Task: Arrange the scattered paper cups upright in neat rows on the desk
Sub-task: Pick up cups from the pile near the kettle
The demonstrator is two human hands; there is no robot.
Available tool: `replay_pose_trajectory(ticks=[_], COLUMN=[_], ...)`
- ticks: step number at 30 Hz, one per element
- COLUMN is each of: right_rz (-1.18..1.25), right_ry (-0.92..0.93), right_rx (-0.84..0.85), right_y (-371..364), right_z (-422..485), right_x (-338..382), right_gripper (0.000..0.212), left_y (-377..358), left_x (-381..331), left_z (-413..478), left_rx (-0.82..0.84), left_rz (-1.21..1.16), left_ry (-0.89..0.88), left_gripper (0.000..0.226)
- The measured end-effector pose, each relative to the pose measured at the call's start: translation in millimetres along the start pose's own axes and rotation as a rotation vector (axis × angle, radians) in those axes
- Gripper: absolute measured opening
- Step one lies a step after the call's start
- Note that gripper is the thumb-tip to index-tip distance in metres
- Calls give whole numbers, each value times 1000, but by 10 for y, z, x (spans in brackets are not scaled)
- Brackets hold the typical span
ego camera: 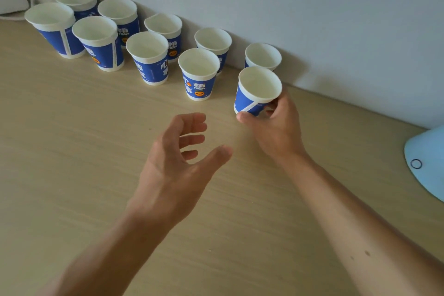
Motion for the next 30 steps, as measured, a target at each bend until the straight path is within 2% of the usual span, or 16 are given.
replay_pose_trajectory(ticks=[11, 21, 26, 30], right_rz=[-143, -142, -136, -116], right_ry=[-12, -13, -115, -251], right_rx=[-60, -67, -78, -106], right_y=[-56, -17, 359, 1003], right_z=[59, 11, -371, -863], right_x=[-40, -45, -42, 257], right_gripper=[44, 51, 72, 63], left_y=[38, 38, 46, 72], left_x=[-27, 1, -145, -605], left_z=[-34, -95, -373, -712], left_rx=[28, 51, 65, 82], left_rz=[-18, -13, 8, 15], left_ry=[-17, -41, 2, 42], left_gripper=[57, 62, 58, 54])
Point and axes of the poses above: each hand's wrist, its own z-axis towards the middle knuckle, its own y-axis out of the back of the hand, x = y × z, the point moved 8 cm from there along z, towards the middle knuckle, and after that the axes turned 11 degrees about -x, right-handed, at the moved point
